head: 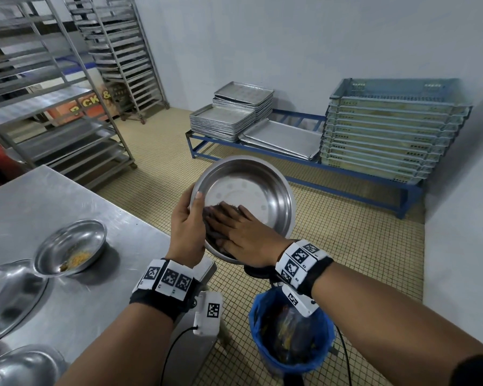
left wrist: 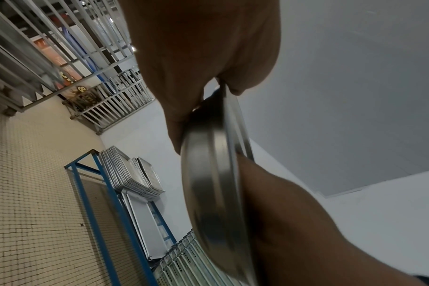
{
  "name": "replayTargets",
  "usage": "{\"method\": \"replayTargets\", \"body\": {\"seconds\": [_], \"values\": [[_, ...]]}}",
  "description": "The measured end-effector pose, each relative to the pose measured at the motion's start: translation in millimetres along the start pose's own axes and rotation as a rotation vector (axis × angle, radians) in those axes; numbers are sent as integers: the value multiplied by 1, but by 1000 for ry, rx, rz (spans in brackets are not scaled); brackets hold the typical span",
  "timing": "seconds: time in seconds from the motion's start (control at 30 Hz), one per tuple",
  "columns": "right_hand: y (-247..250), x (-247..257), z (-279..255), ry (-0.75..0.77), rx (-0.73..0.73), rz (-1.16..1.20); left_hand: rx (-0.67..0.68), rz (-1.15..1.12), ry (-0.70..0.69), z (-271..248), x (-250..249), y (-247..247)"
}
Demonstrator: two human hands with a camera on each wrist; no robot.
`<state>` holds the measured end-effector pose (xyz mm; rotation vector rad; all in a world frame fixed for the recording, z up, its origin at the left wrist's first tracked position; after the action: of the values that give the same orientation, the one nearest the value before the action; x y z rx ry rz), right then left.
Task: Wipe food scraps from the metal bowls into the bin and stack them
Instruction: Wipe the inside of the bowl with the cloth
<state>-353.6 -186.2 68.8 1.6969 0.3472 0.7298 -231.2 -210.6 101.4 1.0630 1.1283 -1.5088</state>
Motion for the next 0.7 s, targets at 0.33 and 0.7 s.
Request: {"method": "replayTargets", "body": {"seconds": [0.33,0.7], "values": [[-25,-8,-20,-18,103,-39,-46,53,-16,10,-15,17],[-9,-46,-29,-429,55,-301,-23,129,-51,7,-19,14]]}}
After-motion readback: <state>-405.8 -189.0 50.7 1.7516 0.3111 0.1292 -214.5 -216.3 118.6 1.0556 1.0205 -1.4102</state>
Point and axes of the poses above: each hand's wrist, its own z-axis towards the middle knuckle, its own y-axis out of the back of the hand, x = y × z, the point moved 7 cm from there along z, towards the middle knuckle, and after that the axes turned 10 degrees about x, right-handed, at the moved point
